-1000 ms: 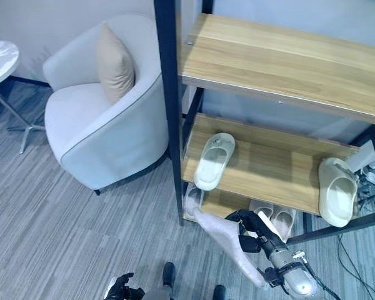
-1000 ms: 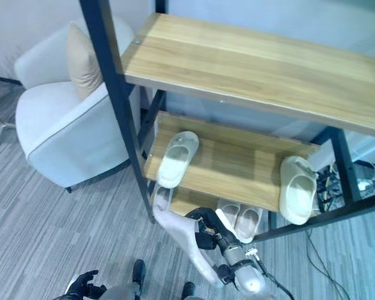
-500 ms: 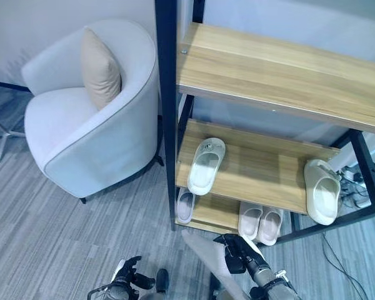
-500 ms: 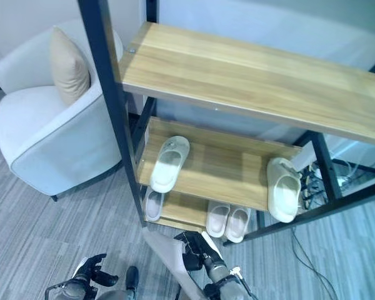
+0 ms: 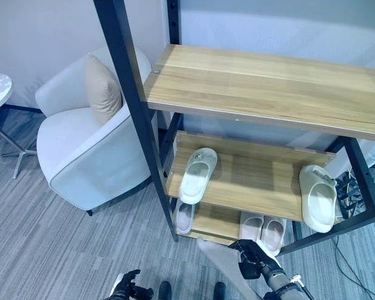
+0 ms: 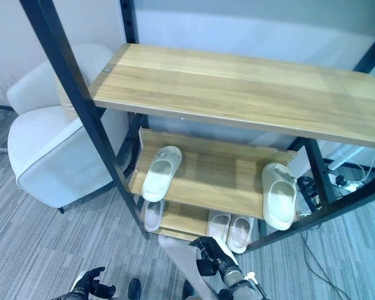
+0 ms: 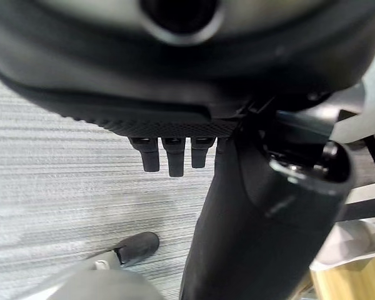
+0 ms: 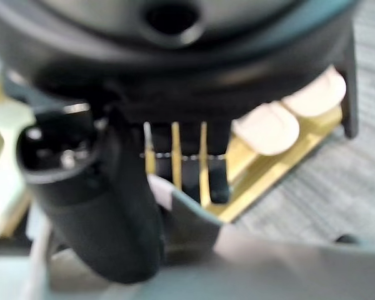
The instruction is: Arrange the slippers neatly on the shoe rack.
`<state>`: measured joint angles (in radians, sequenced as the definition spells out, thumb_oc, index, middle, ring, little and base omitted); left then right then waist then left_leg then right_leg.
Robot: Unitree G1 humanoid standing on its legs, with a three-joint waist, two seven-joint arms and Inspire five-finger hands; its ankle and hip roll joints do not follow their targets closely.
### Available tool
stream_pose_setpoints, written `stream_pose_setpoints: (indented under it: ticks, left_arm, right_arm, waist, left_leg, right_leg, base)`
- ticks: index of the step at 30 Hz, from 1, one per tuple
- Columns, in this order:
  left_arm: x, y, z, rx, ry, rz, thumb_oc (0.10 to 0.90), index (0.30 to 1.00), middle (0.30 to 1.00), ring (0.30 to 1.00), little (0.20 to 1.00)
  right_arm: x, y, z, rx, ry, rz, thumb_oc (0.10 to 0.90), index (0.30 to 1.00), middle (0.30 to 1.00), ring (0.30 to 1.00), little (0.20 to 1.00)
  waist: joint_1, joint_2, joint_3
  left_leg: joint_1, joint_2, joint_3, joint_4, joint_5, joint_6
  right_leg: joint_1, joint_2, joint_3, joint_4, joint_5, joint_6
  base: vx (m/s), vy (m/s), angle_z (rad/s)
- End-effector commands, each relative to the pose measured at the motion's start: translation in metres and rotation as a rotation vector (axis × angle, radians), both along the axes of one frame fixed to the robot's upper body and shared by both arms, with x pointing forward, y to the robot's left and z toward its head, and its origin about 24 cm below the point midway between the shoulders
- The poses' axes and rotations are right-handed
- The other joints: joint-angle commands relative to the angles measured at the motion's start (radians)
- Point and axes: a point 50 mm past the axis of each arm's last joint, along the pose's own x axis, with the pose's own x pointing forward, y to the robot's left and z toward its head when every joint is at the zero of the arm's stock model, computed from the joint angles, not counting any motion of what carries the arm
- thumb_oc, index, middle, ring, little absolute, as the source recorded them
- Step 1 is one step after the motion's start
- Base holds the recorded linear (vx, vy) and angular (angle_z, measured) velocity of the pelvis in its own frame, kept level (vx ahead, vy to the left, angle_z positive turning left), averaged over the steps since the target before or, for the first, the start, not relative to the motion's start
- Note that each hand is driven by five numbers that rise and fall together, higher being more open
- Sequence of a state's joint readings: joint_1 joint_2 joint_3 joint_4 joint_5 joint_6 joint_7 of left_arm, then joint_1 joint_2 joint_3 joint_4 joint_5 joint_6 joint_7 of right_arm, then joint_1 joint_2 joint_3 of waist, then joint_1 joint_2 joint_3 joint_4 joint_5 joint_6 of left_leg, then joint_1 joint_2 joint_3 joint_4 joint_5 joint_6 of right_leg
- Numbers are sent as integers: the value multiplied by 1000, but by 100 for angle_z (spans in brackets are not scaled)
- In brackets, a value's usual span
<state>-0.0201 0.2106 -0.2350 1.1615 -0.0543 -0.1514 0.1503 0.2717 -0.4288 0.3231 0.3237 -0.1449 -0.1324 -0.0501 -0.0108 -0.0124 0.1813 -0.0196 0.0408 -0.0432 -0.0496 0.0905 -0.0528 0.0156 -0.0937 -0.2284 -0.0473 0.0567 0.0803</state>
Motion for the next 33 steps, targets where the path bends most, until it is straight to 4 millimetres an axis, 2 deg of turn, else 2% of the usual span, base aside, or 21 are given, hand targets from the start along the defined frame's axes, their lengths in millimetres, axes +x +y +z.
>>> stream_pose_setpoints:
  ticks: [1,3,4,6,7,8,9,10,11,12,13,16,17,18,19,23,24,28,29,32,33]
  left_arm:
    - [52,-13,25,-65,-254,46,800,900,900,900,900]
    - [59,-14,30,-87,-285,55,800,900,900,900,900]
    - [75,-13,45,-103,-390,58,800,900,900,900,900]
    - [80,-14,50,-119,-426,60,800,900,900,900,900]
    - [90,-15,66,-155,-522,48,800,900,900,900,900]
    - [94,-14,72,-163,-562,57,800,900,900,900,900]
    - [94,-14,72,-163,-563,58,800,900,900,900,900]
    - [106,-12,89,-198,-658,101,800,900,900,900,900]
    - [112,-11,98,-207,-704,119,800,900,900,900,900]
    - [112,-11,98,-207,-704,119,800,900,900,900,900]
    - [126,-9,119,-239,-818,167,800,900,900,900,900]
    - [144,-8,154,-298,-991,226,800,900,900,900,900]
    - [145,-8,155,-298,-994,227,800,900,900,900,900]
    - [151,-5,166,-305,-1046,250,800,900,900,900,900]
    - [161,2,196,-291,-1182,283,800,900,900,900,900]
    - [167,17,224,-218,-1316,376,800,900,900,900,900]
    - [169,28,235,-162,-1373,456,800,900,900,900,900]
    - [170,44,260,-76,-1484,564,800,900,900,900,900]
    - [171,44,261,-75,-1487,565,800,900,900,900,900]
    - [168,53,276,45,-1550,569,800,900,900,900,900]
    - [168,52,277,47,-1552,569,800,900,900,900,900]
  right_arm:
    - [48,14,46,52,-287,25,400,300,300,300,300]
    - [59,12,50,47,-313,22,400,300,300,300,300]
    - [73,9,65,37,-385,16,400,300,300,300,300]
    - [81,7,72,12,-422,16,400,300,300,300,300]
    - [94,2,91,-36,-514,5,400,300,300,300,300]
    - [107,0,103,-64,-576,-7,400,300,300,300,300]
    - [107,0,103,-64,-576,-6,400,300,300,300,300]
    - [134,2,138,-110,-731,-26,400,300,300,300,300]
    - [143,4,153,-125,-794,-33,400,300,300,300,300]
    - [144,4,153,-125,-794,-33,400,300,300,300,300]
    - [163,12,194,-181,-973,-37,400,300,300,300,300]
    - [177,23,240,-183,-1158,-75,400,300,300,300,300]
    - [178,24,241,-183,-1161,-74,400,300,300,300,300]
    - [183,26,257,-180,-1212,-90,400,300,300,300,300]
    - [192,26,293,-218,-1327,-132,400,300,300,300,300]
    - [199,24,323,-220,-1406,-183,400,300,300,300,300]
    - [202,23,339,-238,-1442,-205,400,300,300,300,300]
    - [204,20,374,-206,-1533,-283,400,300,300,300,300]
    - [204,21,375,-205,-1536,-283,400,300,300,300,300]
    - [203,12,395,-153,-1592,-364,400,300,300,300,300]
    - [203,12,395,-152,-1593,-365,400,300,300,300,300]
  waist:
    - [24,-33,110]
    - [24,-32,119]
    - [29,-21,140]
    - [31,-18,134]
    - [40,-10,143]
    - [47,-4,155]
    - [47,-4,153]
    - [58,7,171]
    - [64,13,183]
    - [64,12,179]
    - [75,24,199]
    - [88,38,199]
    - [87,36,195]
    - [93,42,197]
    - [100,50,187]
    - [104,50,189]
    - [108,57,204]
    - [107,66,235]
    - [106,66,238]
    - [102,77,280]
    - [103,76,282]
  left_leg:
    - [-150,-13,23,305,-194,-4]
    - [-211,-11,19,368,-204,-8]
    - [-294,-3,13,459,-229,-9]
    - [-345,0,14,520,-247,-8]
    - [-418,7,11,623,-290,2]
    - [-455,10,12,686,-319,8]
    - [-461,10,13,691,-322,9]
    - [-561,15,17,814,-367,19]
    - [-602,15,19,869,-383,24]
    - [-610,16,20,875,-386,24]
    - [-723,12,19,1031,-462,25]
    - [-911,7,-1,1225,-522,43]
    - [-926,7,-1,1237,-528,44]
    - [-978,5,-5,1296,-543,49]
    - [-1131,-4,-27,1487,-605,66]
    - [-1258,-15,-35,1687,-669,71]
    - [-1315,-21,-39,1802,-706,72]
    - [-1404,-33,-62,2002,-773,59]
    - [-1410,-34,-62,2012,-778,58]
    - [-1459,-41,-78,2176,-829,46]
    - [-1461,-41,-78,2184,-834,45]
  right_leg:
    - [-170,-90,9,333,-170,39]
    - [-219,-101,8,388,-183,39]
    - [-296,-113,2,489,-223,30]
    - [-346,-120,8,549,-245,26]
    - [-423,-130,18,654,-289,12]
    - [-469,-136,29,719,-315,4]
    - [-475,-136,30,724,-318,4]
    - [-589,-142,56,855,-369,-13]
    - [-634,-141,61,905,-389,-20]
    - [-643,-142,63,911,-391,-20]
    - [-747,-144,91,1040,-470,-33]
    - [-934,-145,129,1234,-542,-65]
    - [-949,-146,132,1246,-548,-65]
    - [-1003,-143,142,1309,-565,-72]
    - [-1157,-141,172,1502,-629,-96]
    - [-1296,-138,200,1706,-688,-106]
    - [-1353,-142,220,1825,-729,-113]
    - [-1445,-139,276,2053,-796,-107]
    - [-1451,-139,279,2063,-801,-105]
    - [-1495,-145,322,2234,-842,-91]
    - [-1497,-145,324,2242,-846,-90]
  base:
    - [-203,-42,37]
    - [-216,-44,36]
    - [-249,-60,31]
    - [-135,-38,30]
    - [-121,-27,23]
    - [-120,-28,19]
    - [-186,-12,8]
    - [-195,-10,0]
    - [-194,-10,-11]
    - [-138,-42,-25]
    - [-112,-49,-19]
    - [-150,-29,-1]
    - [-111,-12,0]
    - [-90,-31,-1]
    - [-93,-44,0]
    - [5,-20,3]
    - [80,-45,3]
    - [90,-5,6]
    - [90,6,13]
    - [66,10,13]
    - [50,9,14]
